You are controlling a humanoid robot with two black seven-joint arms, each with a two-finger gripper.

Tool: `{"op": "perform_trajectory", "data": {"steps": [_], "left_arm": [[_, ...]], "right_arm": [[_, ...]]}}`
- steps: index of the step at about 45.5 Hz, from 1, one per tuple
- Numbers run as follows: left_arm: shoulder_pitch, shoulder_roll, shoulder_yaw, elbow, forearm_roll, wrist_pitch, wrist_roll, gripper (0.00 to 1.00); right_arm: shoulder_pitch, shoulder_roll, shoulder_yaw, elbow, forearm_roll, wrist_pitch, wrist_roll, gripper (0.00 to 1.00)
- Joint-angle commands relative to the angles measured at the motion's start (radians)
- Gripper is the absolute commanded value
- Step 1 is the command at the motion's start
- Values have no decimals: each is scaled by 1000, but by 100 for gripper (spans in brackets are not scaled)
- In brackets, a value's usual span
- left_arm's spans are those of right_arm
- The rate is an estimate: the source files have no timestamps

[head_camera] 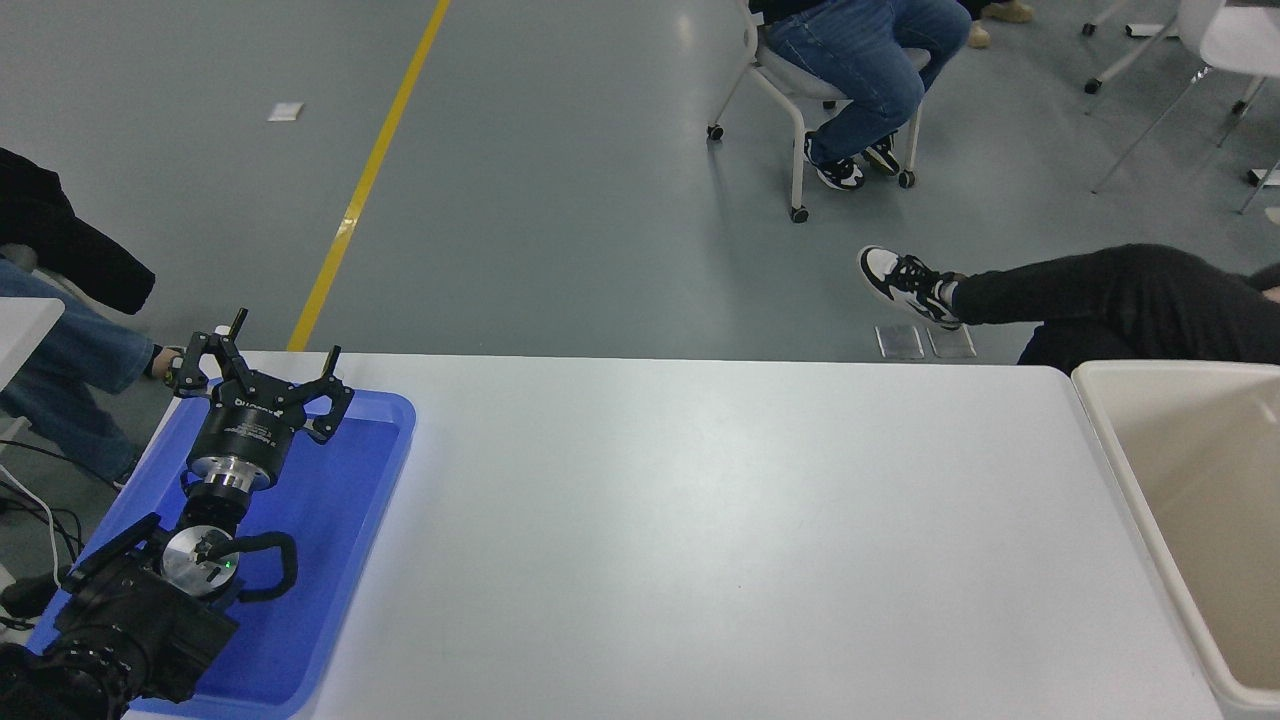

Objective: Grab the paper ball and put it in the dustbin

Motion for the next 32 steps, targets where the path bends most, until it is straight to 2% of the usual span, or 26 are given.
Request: {"op": "perform_trajectory", "data": {"steps": [1,14,29,30,31,32], "left_arm": [[0,0,0,-1,0,0,0,100],[0,0,1,-1,0,0,0,100],[0,0,1,-1,0,0,0,100],[1,0,0,2,0,0,0,100],[1,0,0,2,0,0,0,100],[1,0,1,2,0,0,0,100]], "right_arm": [[-224,98,199,-151,21,-103,-8,0],[-305,179,239,-221,166,-116,-8,0],[-357,204,322,-221,172,-139,-8,0],[-362,204,328,-221,172,-139,-8,6],[-365,204,334,-221,172,-139,-8,29],[-368,204,339,-223,172,-139,-8,62]]}}
